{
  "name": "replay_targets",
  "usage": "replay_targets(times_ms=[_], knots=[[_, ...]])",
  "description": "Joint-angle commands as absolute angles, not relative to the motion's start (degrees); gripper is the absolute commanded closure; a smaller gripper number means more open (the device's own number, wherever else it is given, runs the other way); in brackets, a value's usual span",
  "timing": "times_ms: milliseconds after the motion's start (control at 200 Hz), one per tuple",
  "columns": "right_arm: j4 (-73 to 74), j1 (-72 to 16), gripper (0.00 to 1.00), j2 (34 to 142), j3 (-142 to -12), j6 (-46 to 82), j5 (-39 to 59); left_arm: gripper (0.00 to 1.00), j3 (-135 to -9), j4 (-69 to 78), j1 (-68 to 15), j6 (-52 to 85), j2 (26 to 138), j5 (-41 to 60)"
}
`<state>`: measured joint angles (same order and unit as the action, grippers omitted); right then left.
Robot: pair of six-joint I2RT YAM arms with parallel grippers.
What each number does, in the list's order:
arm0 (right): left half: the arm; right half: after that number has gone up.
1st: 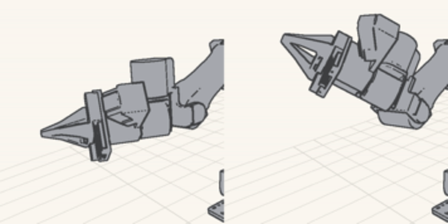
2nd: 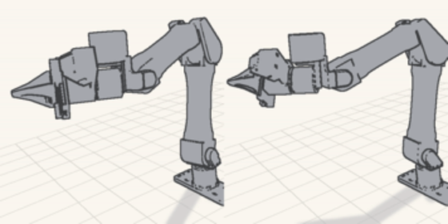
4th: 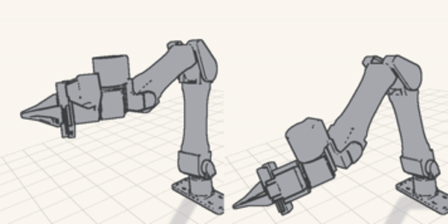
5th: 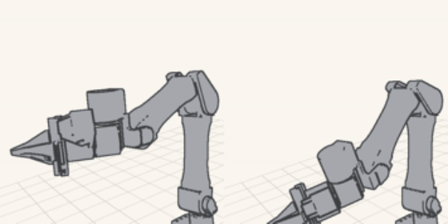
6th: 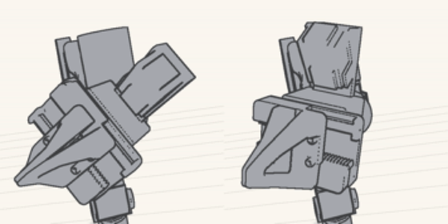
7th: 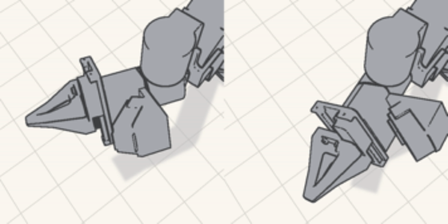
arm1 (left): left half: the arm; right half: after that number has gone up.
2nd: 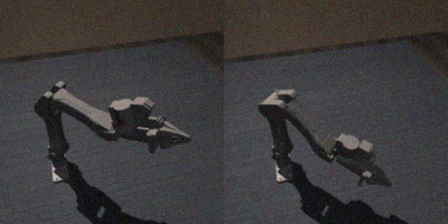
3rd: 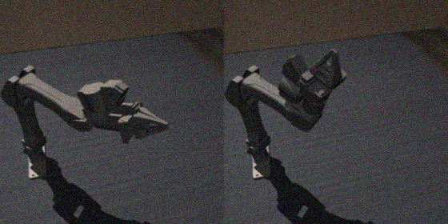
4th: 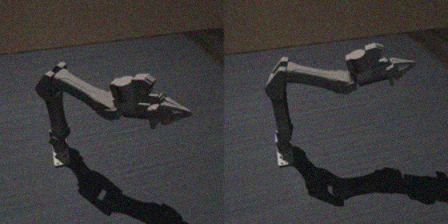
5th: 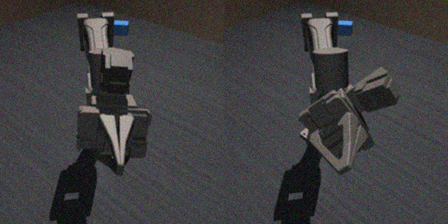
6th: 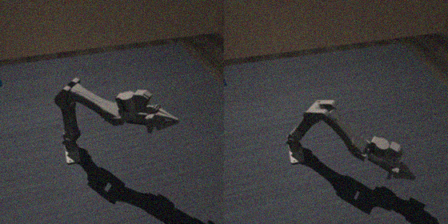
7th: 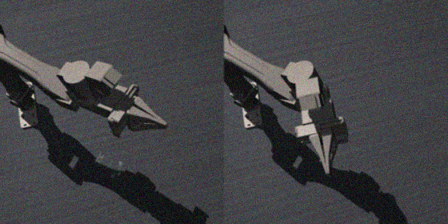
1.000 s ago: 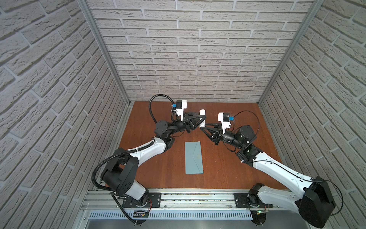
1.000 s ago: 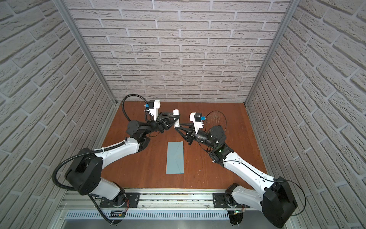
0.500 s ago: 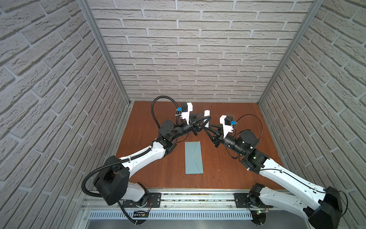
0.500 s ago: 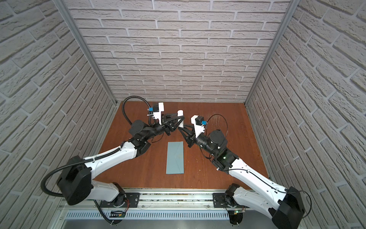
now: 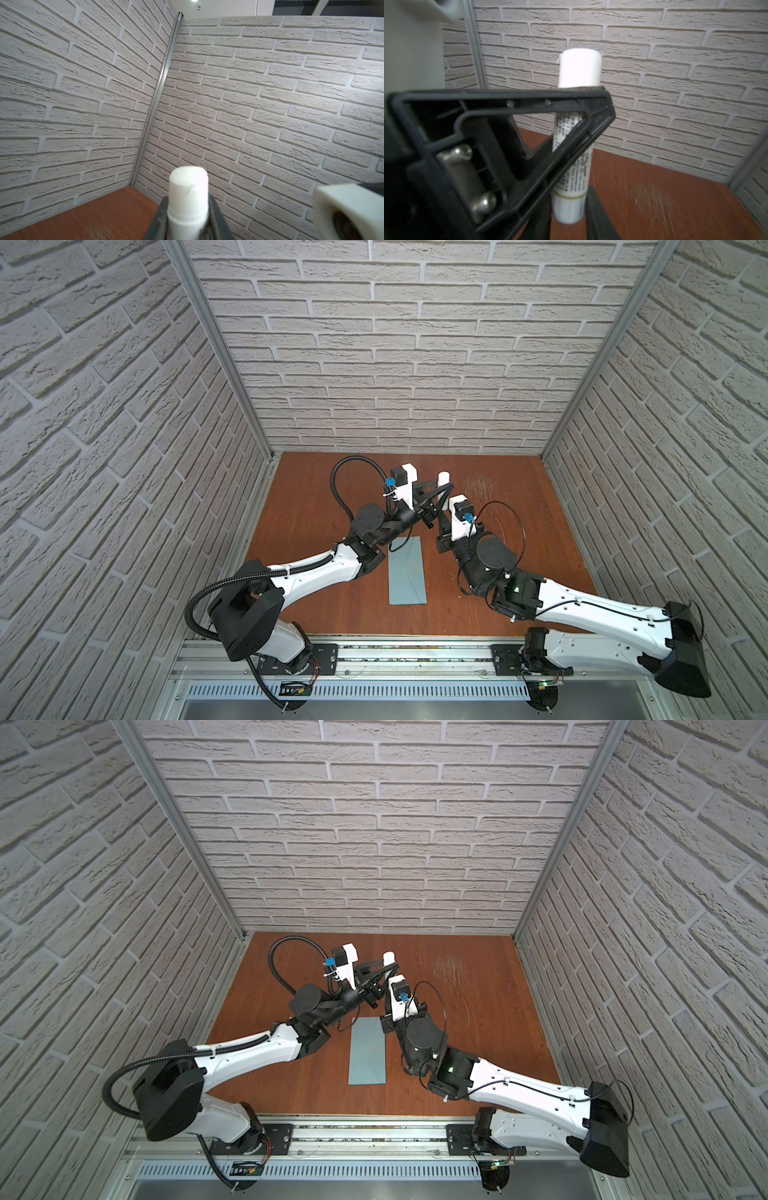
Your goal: Place the letter into the envelope and seal it
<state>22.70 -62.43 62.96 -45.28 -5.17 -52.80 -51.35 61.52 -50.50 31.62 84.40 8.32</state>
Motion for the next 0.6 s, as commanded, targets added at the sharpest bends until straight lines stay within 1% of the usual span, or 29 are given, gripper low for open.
replay_targets(times_ms=[0,155,250,330,490,550,595], knots=[[33.4,-68.4,0.94,65.1,-50.2,-11.7,-54.9,1.0,-50.7,55.9,-51.3,28.8,88.0,3.9],[33.2,-69.3,0.94,66.1,-49.9,-12.1,-55.6,1.0,-50.9,54.8,-51.2,27.4,87.3,3.6],[32.2,-69.3,0.9,65.8,-49.3,-11.4,-55.7,1.0,-51.2,53.6,-51.0,26.3,86.3,3.9],[30.5,-69.3,0.83,65.6,-49.0,-11.2,-55.9,1.0,-51.6,52.9,-50.2,26.1,85.3,4.8],[24.7,-68.2,0.59,62.8,-47.6,-10.0,-50.4,1.0,-52.2,51.6,-47.2,27.1,82.8,9.2],[21.3,-66.1,0.52,60.6,-46.6,-7.9,-44.5,1.0,-52.6,51.3,-45.8,27.9,81.7,11.8],[17.5,-63.6,0.49,58.6,-46.4,-5.4,-37.5,1.0,-52.7,51.6,-44.5,28.8,81.0,13.9]])
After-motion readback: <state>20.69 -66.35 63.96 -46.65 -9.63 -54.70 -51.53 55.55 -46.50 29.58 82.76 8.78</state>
